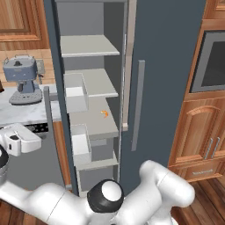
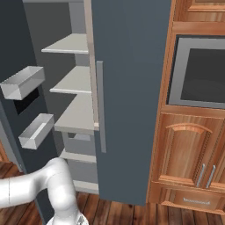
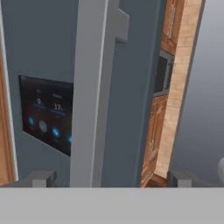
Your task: Pick up the frozen chicken drumstick from the freezer, place it on any shelf in the fridge, and close the fridge and freezer doors when done.
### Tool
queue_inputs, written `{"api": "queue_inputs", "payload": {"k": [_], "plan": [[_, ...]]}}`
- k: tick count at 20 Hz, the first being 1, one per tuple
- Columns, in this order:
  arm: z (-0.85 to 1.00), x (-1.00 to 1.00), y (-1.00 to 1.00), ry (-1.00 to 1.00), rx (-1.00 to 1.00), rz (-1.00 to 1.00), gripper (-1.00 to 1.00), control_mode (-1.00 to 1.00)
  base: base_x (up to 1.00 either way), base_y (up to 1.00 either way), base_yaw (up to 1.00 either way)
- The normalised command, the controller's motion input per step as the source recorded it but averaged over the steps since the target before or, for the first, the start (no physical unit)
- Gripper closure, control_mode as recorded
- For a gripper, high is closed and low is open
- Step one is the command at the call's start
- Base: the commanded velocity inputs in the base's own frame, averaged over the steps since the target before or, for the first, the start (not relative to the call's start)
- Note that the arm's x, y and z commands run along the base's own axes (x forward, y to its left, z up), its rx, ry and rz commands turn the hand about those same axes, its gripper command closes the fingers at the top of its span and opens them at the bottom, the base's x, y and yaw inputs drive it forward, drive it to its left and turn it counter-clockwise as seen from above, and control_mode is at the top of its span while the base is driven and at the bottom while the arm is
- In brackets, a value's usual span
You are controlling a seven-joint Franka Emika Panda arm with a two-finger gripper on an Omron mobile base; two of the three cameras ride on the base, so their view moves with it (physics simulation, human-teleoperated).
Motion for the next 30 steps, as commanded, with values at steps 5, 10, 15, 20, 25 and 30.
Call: {"api": "queue_inputs", "payload": {"k": [5,10,15,20,25,30], "plan": [[0.0,0.19,-0.26,0.0,0.0,0.01,-1.0,-1.0,0.0,0.0,0.0],[0.0,0.29,-0.08,0.0,0.0,0.0,-1.0,-1.0,0.0,0.0,0.0],[0.0,0.31,0.0,-0.01,0.0,0.0,-1.0,-1.0,0.0,0.0,0.0],[0.0,0.26,0.0,-0.04,0.0,0.0,-1.0,-1.0,0.0,0.0,0.0],[0.0,0.04,-0.23,-0.02,0.0,0.0,-1.0,-1.0,0.0,0.0,0.0],[0.0,0.0,-0.6,-0.03,0.0,0.01,-1.0,-1.0,0.0,0.0,0.0]]}}
